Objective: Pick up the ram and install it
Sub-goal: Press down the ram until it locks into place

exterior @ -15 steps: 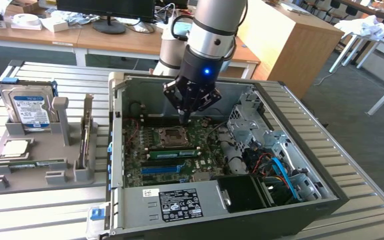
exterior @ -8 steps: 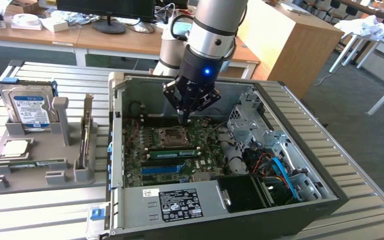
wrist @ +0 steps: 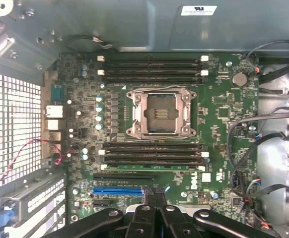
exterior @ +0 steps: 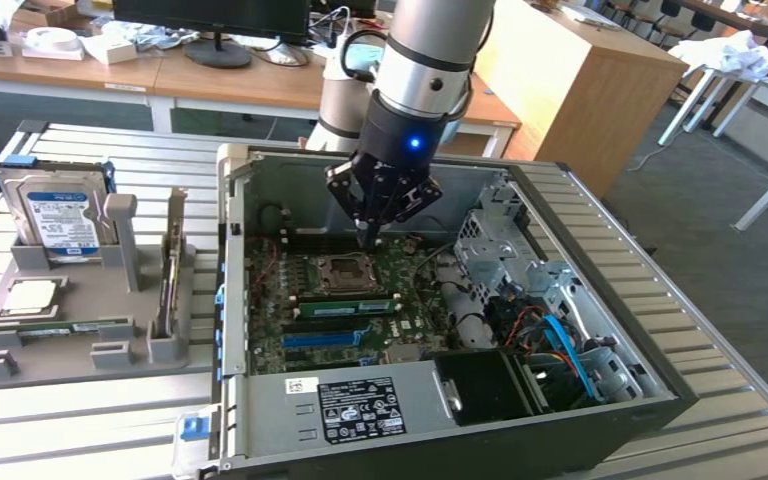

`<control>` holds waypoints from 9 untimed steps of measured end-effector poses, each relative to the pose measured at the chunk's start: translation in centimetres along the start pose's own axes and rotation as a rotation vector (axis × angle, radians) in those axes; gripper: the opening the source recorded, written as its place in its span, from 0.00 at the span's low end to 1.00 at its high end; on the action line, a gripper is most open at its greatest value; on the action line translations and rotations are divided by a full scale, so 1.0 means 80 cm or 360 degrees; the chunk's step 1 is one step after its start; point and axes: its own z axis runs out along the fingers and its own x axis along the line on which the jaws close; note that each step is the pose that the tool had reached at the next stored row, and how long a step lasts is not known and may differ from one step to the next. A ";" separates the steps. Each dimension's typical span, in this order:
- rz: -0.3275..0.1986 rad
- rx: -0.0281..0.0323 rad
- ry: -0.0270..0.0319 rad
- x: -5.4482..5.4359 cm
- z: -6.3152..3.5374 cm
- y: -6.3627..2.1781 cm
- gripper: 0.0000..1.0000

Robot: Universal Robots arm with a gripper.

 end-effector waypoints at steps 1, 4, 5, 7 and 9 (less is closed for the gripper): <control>0.0000 0.00000 -0.00117 0.000 0.000 0.000 0.10; -0.0001 -0.00007 -0.00330 0.000 0.000 0.000 0.10; -0.0002 -0.00005 -0.00337 0.000 0.000 0.000 0.10; -0.0002 -0.00001 -0.00338 0.000 0.000 0.000 0.10; -0.0002 -0.00002 -0.00345 0.000 0.000 0.000 0.10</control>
